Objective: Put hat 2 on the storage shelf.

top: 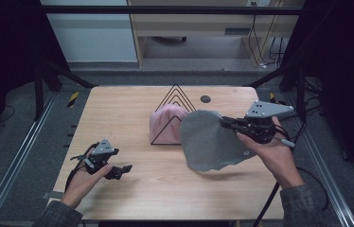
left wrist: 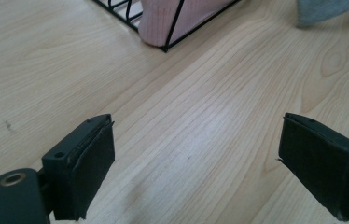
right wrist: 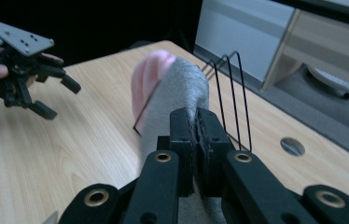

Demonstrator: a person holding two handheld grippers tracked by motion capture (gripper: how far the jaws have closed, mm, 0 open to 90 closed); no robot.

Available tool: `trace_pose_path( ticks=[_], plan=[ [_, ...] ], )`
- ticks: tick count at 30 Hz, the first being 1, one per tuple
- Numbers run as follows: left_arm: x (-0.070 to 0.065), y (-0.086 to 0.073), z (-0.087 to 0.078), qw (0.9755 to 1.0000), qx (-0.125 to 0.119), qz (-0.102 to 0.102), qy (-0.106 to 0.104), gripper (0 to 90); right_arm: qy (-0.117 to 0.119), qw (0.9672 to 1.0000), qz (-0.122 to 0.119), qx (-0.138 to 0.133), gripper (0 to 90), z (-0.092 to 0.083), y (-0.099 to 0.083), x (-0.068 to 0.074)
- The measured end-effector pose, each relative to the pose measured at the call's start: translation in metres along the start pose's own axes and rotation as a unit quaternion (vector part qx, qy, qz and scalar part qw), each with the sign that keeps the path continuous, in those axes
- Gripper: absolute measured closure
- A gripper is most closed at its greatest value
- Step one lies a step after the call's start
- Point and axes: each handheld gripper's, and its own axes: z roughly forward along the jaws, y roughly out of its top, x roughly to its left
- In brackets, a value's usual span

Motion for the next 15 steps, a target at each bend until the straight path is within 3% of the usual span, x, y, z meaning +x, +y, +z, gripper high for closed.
trace_pose_path(
  ticks=[8, 15],
  plan=[
    [-0.016, 0.015, -0.002, 0.9996, -0.012, 0.022, -0.015, 10.1, 0.017, 0.9995, -0.014, -0.021, 86.5, -0.004, 0.027, 0.005],
    [-0.029, 0.052, -0.002, 0.9985, -0.020, 0.047, -0.021, 10.1, 0.011, 0.9993, -0.022, -0.028, 86.5, -0.011, 0.046, 0.003]
  ],
)
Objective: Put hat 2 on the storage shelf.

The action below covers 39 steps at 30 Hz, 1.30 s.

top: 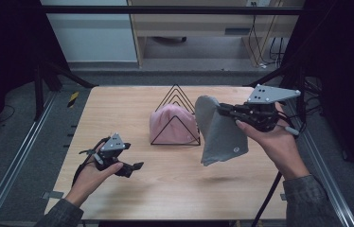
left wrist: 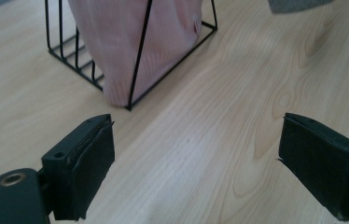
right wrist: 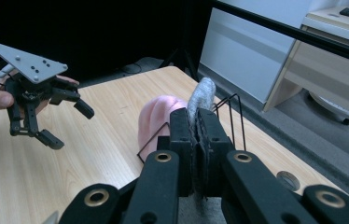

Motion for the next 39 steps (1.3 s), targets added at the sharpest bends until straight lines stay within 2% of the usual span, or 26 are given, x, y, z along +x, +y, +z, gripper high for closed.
trace_pose_path(
  ticks=[3, 7, 10, 12, 16, 19, 27, 32, 39],
  plan=[
    [0.000, 0.019, 0.002, 0.9999, -0.013, 0.002, 0.002, 10.1, -0.001, 1.0000, 0.005, -0.003, 86.5, -0.001, 0.005, -0.003],
    [-0.002, 0.039, 0.004, 0.9997, -0.021, 0.013, 0.003, 10.1, -0.006, 1.0000, 0.001, -0.006, 86.5, 0.000, 0.013, -0.004],
    [-0.002, 0.048, 0.004, 0.9996, -0.028, 0.007, -0.005, 10.5, -0.010, 0.9999, -0.005, -0.004, 86.5, 0.003, 0.018, -0.004],
    [-0.001, 0.055, 0.006, 0.9996, -0.027, 0.008, -0.005, 11.3, -0.012, 0.9999, -0.003, -0.006, 86.5, 0.006, 0.022, -0.005],
    [0.001, 0.073, 0.008, 0.9994, -0.020, 0.027, 0.000, 11.4, -0.018, 0.9998, -0.010, -0.004, 86.5, 0.011, 0.035, -0.006],
    [0.006, 0.085, 0.009, 0.9994, -0.029, 0.020, -0.001, 11.3, -0.022, 0.9997, -0.012, -0.007, 86.4, 0.011, 0.044, -0.007],
    [0.017, 0.105, 0.016, 0.9994, -0.029, 0.012, 0.015, 12.1, -0.042, 0.9990, -0.016, 0.007, 86.4, 0.016, 0.063, -0.014],
    [0.021, 0.112, 0.015, 0.9991, -0.042, -0.004, 0.007, 12.9, -0.047, 0.9987, -0.017, 0.009, 86.4, 0.021, 0.070, -0.017],
    [0.021, 0.126, 0.015, 0.9990, -0.043, 0.000, 0.008, 14.6, -0.050, 0.9986, -0.019, 0.003, 86.4, 0.024, 0.081, -0.016]
  ],
)
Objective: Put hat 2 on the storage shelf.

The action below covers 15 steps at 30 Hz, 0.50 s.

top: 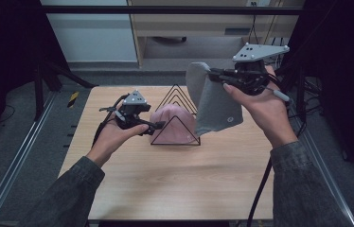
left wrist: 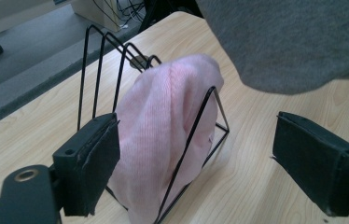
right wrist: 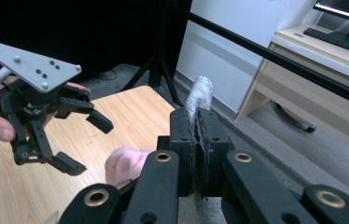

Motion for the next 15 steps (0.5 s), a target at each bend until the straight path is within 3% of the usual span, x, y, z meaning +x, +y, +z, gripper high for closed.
trace_pose_path(
  ticks=[7, 15],
  plan=[
    [-0.003, 0.010, 0.000, 0.9999, -0.009, 0.008, -0.007, 19.0, 0.008, 0.9999, -0.008, -0.008, 86.4, 0.002, 0.011, 0.008],
    [-0.007, 0.015, 0.001, 0.9996, -0.017, 0.018, -0.016, 23.7, 0.028, 0.9991, -0.024, -0.023, 86.4, 0.001, 0.022, 0.027]
  ],
)
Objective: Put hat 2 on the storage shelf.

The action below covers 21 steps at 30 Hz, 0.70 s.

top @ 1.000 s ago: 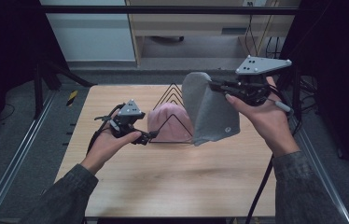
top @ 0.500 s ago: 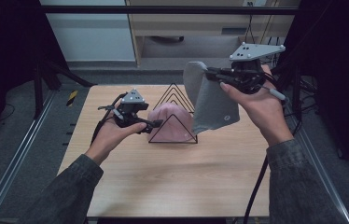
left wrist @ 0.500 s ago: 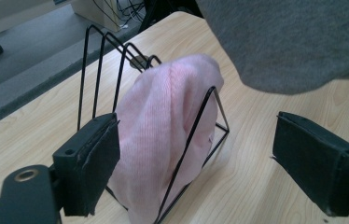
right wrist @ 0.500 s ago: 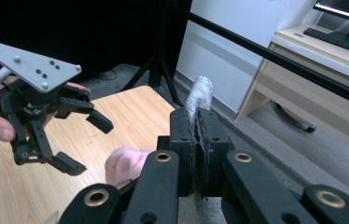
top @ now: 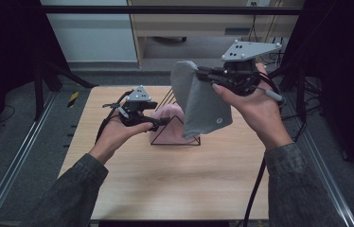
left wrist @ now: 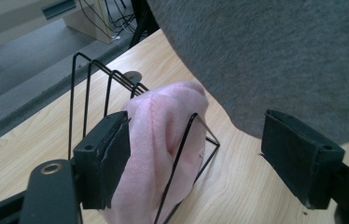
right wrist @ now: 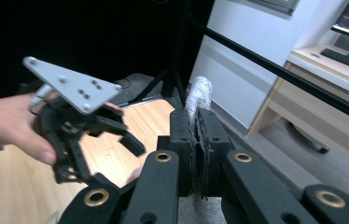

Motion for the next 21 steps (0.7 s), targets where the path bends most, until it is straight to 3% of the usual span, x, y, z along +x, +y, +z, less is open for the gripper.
trace_pose_path(
  ticks=[10, 13, 16, 20, 21],
  plan=[
    [-0.006, 0.008, 0.008, 0.9996, -0.023, 0.004, -0.014, 27.5, 0.021, 0.9997, -0.012, -0.008, 86.4, 0.001, 0.011, 0.019],
    [-0.004, 0.010, 0.013, 0.9995, -0.028, -0.001, -0.016, 33.6, 0.023, 0.9996, -0.013, -0.007, 86.4, 0.002, 0.009, 0.022],
    [-0.003, 0.011, 0.019, 0.9993, -0.035, -0.005, -0.016, 49.1, 0.022, 0.9997, -0.007, -0.004, 86.4, 0.002, 0.005, 0.021],
    [0.000, 0.013, 0.024, 0.9987, -0.038, -0.014, -0.030, 79.2, 0.013, 0.9999, -0.001, 0.010, 86.3, 0.005, -0.003, 0.015],
    [0.001, 0.015, 0.024, 0.9987, -0.038, -0.015, -0.031, 82.4, 0.010, 0.9999, 0.001, 0.011, 86.4, 0.006, -0.004, 0.012]
  ],
)
